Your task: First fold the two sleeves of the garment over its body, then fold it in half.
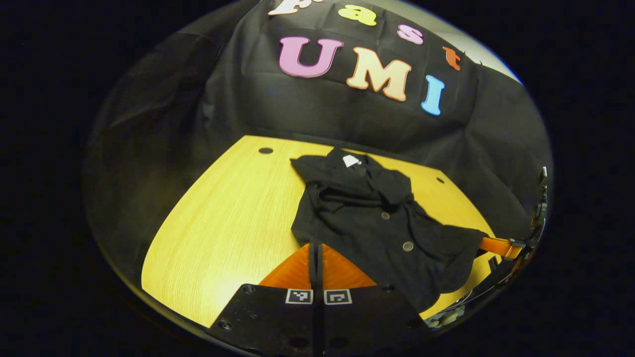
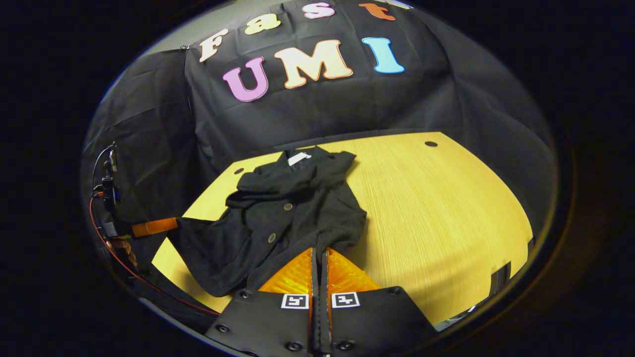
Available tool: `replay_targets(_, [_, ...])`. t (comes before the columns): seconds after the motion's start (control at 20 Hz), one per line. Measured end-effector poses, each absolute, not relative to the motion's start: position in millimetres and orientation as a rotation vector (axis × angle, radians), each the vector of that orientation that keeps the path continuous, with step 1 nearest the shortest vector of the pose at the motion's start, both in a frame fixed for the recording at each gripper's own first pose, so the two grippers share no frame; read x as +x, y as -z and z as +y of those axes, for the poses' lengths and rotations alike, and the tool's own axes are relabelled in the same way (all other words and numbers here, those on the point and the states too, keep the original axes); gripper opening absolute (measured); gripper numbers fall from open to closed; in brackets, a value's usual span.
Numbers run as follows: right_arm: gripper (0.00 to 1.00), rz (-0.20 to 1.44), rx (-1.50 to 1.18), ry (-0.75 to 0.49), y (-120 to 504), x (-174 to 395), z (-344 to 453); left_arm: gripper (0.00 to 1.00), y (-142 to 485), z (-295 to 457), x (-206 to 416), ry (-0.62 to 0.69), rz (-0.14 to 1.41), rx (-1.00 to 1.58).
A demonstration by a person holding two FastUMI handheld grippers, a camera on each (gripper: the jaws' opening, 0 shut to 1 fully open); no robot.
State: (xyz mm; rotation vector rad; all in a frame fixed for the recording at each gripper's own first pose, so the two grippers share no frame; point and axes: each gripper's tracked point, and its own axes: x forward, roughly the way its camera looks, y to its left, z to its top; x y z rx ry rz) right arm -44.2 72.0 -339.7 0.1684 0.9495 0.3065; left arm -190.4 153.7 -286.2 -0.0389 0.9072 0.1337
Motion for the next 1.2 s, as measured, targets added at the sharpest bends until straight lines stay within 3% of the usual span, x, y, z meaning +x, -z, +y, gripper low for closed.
replay_targets(0.55, [0.02,0.766,0.197,-0.311,284.2,68.5,100.6,0.00,264.4,176.5,-75.3,-0.133,0.791,-0.049])
replay_targets(1.2, [0.02,0.741,0.190,-0.246,318.8,198.3,120.2,0.00,307.7,225.5,45.3,-0.116,0.751,0.019])
